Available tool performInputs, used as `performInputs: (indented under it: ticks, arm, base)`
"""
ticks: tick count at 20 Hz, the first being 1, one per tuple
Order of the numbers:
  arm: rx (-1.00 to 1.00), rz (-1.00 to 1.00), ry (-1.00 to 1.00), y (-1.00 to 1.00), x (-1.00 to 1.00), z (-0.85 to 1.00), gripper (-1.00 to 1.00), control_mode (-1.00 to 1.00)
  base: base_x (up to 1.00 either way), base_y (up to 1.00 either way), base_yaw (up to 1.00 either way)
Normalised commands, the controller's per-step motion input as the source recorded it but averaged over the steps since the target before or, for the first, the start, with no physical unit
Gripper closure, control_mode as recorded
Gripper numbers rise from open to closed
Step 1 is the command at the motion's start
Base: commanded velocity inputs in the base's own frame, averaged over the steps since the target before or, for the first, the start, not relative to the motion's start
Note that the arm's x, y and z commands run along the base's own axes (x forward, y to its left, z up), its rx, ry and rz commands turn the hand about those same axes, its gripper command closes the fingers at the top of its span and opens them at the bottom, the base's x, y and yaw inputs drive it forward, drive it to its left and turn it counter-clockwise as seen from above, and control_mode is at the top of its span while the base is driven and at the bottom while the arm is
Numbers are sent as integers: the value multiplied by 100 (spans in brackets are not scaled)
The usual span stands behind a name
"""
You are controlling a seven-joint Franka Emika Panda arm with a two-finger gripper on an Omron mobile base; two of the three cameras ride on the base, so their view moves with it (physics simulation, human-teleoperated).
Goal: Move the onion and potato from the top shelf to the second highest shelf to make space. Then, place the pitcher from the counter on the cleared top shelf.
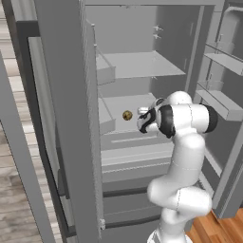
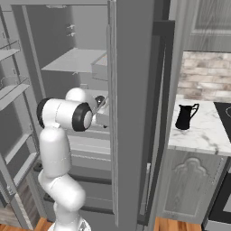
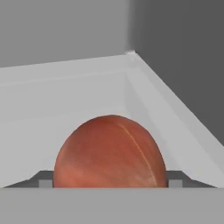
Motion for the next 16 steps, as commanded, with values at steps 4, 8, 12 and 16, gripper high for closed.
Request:
performInputs:
  ticks: [4,8,12,16]
  arm:
    - [-1,0,-2,34,32,-2,-100,-100]
    - [-4,0,-6,47,5,0,-100,-100]
    - [-4,-1,-2,33,0,4,-100,-100]
    - [-5,-3,0,18,-24,27,-100,-100]
  base:
    - [0,0,0]
    - [0,0,0]
    - [0,0,0]
    - [0,0,0]
